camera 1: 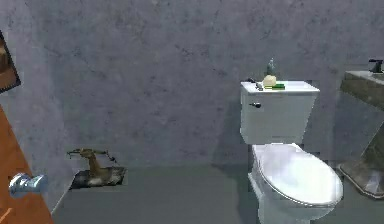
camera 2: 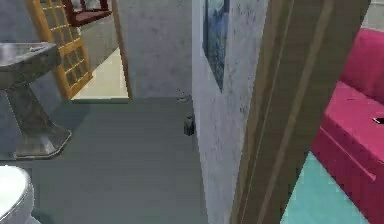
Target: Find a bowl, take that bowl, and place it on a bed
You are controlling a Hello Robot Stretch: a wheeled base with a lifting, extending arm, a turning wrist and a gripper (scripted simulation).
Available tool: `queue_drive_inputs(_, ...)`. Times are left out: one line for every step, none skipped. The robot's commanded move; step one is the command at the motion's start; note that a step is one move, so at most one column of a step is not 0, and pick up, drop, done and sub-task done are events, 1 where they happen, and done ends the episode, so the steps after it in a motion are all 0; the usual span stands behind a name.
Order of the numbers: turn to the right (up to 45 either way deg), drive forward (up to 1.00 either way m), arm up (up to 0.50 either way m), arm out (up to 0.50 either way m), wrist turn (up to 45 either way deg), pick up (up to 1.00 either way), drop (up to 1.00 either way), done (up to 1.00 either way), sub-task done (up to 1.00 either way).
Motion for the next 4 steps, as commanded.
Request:
queue_drive_inputs(45.0, 0.0, 0.0, 0.0, 0.0, 0.0, 0.0, 0.0, 0.0)
queue_drive_inputs(21.0, 0.0, 0.0, 0.0, 0.0, 0.0, 0.0, 0.0, 0.0)
queue_drive_inputs(0.0, 1.0, 0.0, 0.0, 0.0, 0.0, 0.0, 0.0, 0.0)
queue_drive_inputs(0.0, 1.0, 0.0, 0.0, 0.0, 0.0, 0.0, 0.0, 0.0)
